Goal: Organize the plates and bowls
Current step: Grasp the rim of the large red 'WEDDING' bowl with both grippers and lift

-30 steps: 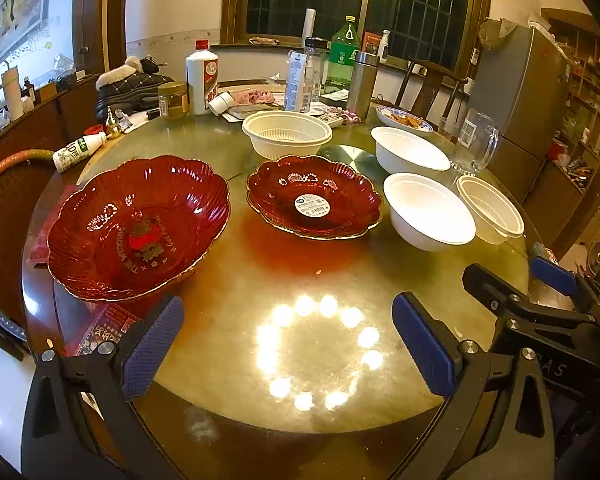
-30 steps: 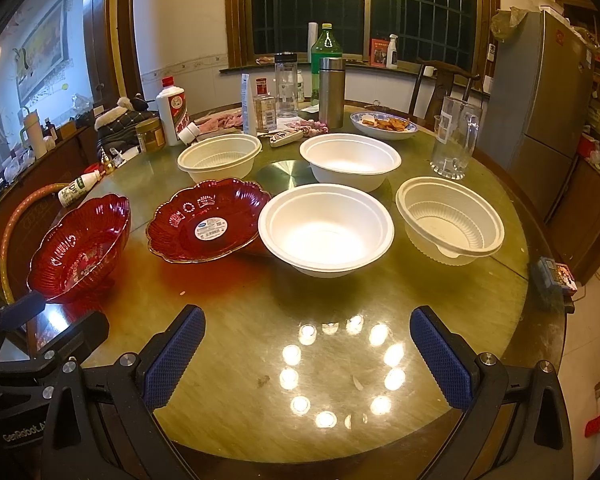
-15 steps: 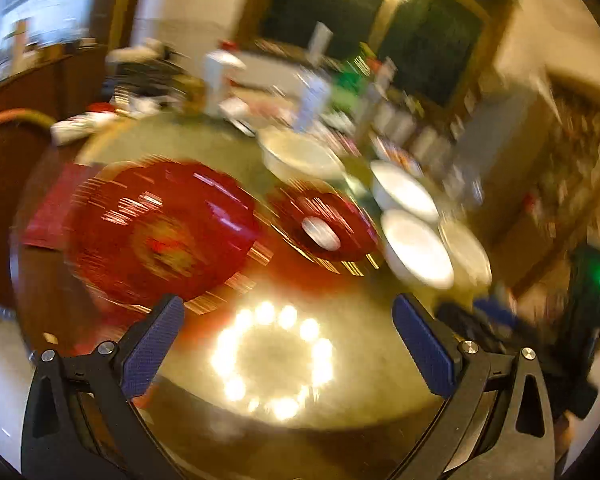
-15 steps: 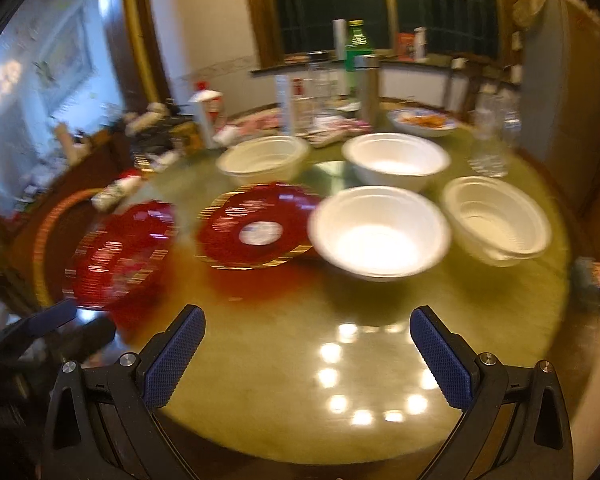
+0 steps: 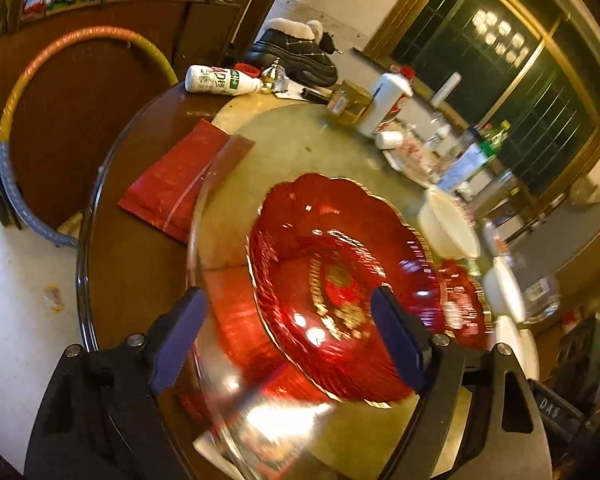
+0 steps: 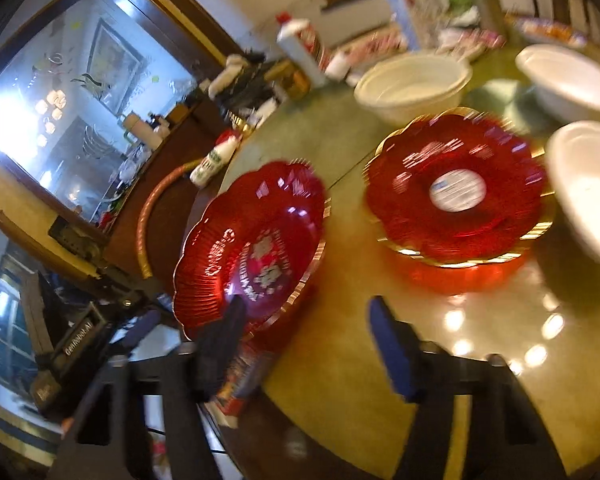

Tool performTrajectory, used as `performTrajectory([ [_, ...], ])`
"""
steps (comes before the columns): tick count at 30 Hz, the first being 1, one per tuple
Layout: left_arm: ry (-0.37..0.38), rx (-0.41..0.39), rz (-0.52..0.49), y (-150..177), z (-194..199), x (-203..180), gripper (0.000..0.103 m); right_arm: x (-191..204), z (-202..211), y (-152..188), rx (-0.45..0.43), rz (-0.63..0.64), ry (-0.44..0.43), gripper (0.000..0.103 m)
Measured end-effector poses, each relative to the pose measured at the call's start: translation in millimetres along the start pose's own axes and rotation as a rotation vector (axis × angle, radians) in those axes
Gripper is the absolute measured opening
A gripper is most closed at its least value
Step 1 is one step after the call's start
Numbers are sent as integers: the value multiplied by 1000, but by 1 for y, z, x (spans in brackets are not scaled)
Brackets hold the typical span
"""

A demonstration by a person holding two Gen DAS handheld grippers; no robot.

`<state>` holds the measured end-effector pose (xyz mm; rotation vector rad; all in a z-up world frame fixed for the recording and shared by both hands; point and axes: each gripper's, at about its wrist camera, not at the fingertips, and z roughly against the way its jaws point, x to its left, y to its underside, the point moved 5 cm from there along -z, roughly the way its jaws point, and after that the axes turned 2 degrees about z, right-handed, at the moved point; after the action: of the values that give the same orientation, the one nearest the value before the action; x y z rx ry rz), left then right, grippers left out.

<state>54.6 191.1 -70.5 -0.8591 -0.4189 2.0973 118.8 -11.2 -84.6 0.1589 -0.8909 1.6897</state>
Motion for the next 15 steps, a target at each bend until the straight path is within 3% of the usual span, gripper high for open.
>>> performTrajectory([
  [2,-12,1,-16,-2,-9,-3,84,0,-17,-4,32,-19,-14,47],
  [5,-42,-3,-53,-4,-18,-6,74,1,-34,-10,43,-22,-2,45],
  [8,-96,4,-117,-2,-28,-10,57,0,-48,-13,60,-24,10,35],
  [13,-232,34,-177,5,-45,-6,13,-5,-58,-16,41,-27,16,31],
  [14,-233,37,-175,6,-46,-5,13,-7,-60,-17,38,-20,38,21],
  [15,-229,30,-170,6,-46,-4,13,-8,-60,-18,34,-17,41,21],
])
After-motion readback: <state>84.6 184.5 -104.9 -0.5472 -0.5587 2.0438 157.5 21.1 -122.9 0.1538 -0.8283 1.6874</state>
